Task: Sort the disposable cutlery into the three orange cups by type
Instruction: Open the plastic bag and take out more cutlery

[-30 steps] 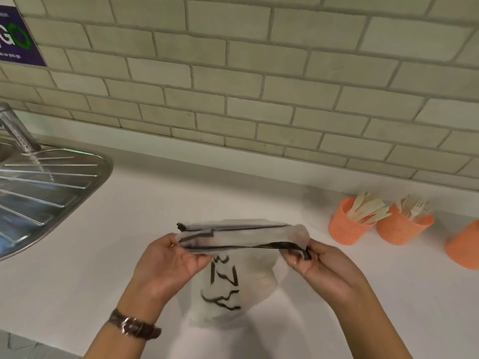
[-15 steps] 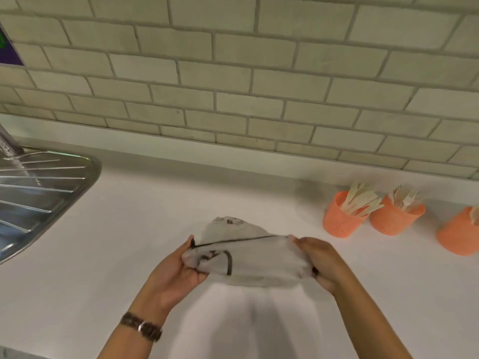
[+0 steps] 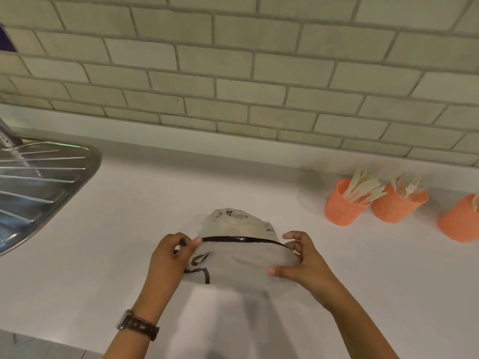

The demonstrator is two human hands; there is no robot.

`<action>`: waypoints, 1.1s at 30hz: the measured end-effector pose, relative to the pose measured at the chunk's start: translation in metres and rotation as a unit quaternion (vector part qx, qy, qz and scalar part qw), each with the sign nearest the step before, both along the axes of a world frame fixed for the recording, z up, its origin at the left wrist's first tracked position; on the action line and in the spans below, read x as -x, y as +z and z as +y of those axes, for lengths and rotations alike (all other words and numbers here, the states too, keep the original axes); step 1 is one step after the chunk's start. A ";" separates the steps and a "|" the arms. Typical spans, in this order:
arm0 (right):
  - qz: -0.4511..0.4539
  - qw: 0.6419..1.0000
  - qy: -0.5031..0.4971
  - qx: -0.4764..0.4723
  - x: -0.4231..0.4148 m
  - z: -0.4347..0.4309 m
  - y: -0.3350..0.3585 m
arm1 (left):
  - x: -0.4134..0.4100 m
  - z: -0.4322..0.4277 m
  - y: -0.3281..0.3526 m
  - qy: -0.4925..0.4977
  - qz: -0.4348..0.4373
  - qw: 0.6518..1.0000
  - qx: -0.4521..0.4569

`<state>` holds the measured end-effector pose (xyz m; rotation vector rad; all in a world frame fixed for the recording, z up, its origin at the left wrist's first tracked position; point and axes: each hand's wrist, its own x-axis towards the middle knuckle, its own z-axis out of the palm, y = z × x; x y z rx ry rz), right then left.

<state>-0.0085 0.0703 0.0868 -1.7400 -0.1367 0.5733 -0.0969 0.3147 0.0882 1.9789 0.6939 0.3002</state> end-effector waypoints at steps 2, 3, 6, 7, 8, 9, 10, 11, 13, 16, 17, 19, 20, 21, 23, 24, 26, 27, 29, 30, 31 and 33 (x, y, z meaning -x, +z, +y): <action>-0.098 0.989 -0.107 0.007 0.006 0.005 -0.004 | -0.001 0.000 0.011 0.018 0.012 0.994 0.104; -0.141 0.978 -0.151 0.015 0.007 0.005 -0.008 | -0.002 0.000 0.017 0.026 0.015 0.977 0.212; -0.256 0.948 -0.166 0.093 0.012 0.003 -0.019 | -0.003 0.006 0.029 -0.006 0.002 0.753 0.657; -0.260 0.946 -0.150 0.120 0.016 0.005 -0.020 | -0.001 0.008 0.030 -0.034 -0.012 0.658 0.753; -0.235 0.952 -0.144 0.130 0.017 0.006 -0.020 | 0.000 0.010 0.029 -0.055 -0.023 0.582 0.811; -0.174 0.967 -0.150 0.112 0.018 0.007 -0.018 | 0.001 0.012 0.027 -0.064 -0.030 0.546 0.835; -0.078 0.982 -0.164 0.059 0.017 0.008 -0.015 | 0.000 0.015 0.024 -0.058 -0.035 0.538 0.840; 0.047 0.982 -0.179 -0.034 0.016 0.010 -0.010 | 0.000 0.016 0.020 -0.051 -0.044 0.541 0.839; 0.272 0.915 -0.187 -0.231 0.013 0.011 0.000 | 0.003 0.013 0.019 -0.064 -0.035 0.569 0.819; 0.403 0.812 -0.218 -0.362 0.003 0.006 0.007 | 0.008 0.011 0.017 -0.085 0.040 0.802 0.591; 0.415 0.793 -0.225 -0.384 0.000 0.005 0.008 | 0.010 0.012 0.015 -0.078 0.054 0.874 0.476; 0.423 0.785 -0.209 -0.401 -0.002 0.007 0.008 | 0.012 0.014 0.010 -0.068 0.047 0.954 0.289; 0.420 0.797 -0.191 -0.391 -0.002 0.010 0.011 | 0.012 0.015 0.008 -0.066 0.026 0.972 0.224; 0.413 0.807 -0.165 -0.389 0.000 0.013 0.014 | 0.011 0.016 0.005 -0.071 0.006 0.984 0.163; 0.402 0.812 -0.122 -0.405 0.001 0.014 0.009 | 0.009 0.014 0.006 -0.098 -0.018 0.994 0.053; 0.395 0.815 -0.099 -0.412 0.002 0.014 0.012 | 0.008 0.013 0.008 -0.121 -0.019 0.992 0.014; 0.367 0.836 -0.046 -0.405 0.004 0.012 0.018 | 0.007 0.010 0.009 -0.162 -0.013 0.986 -0.029; 0.334 0.860 -0.022 -0.385 0.007 0.012 0.022 | 0.006 0.010 0.008 -0.159 -0.015 0.986 -0.038; 0.251 0.920 -0.023 -0.301 0.012 0.015 0.020 | 0.003 0.012 0.009 -0.110 -0.042 0.992 -0.053; 0.212 0.944 -0.046 -0.248 0.014 0.015 0.013 | 0.001 0.014 0.010 -0.081 -0.060 0.994 -0.047; 0.169 0.964 -0.076 -0.191 0.017 0.016 0.011 | -0.001 0.018 0.012 -0.062 -0.071 0.995 -0.043; 0.084 0.984 -0.117 -0.110 0.020 0.014 0.007 | -0.003 0.029 0.016 -0.064 -0.045 0.996 -0.035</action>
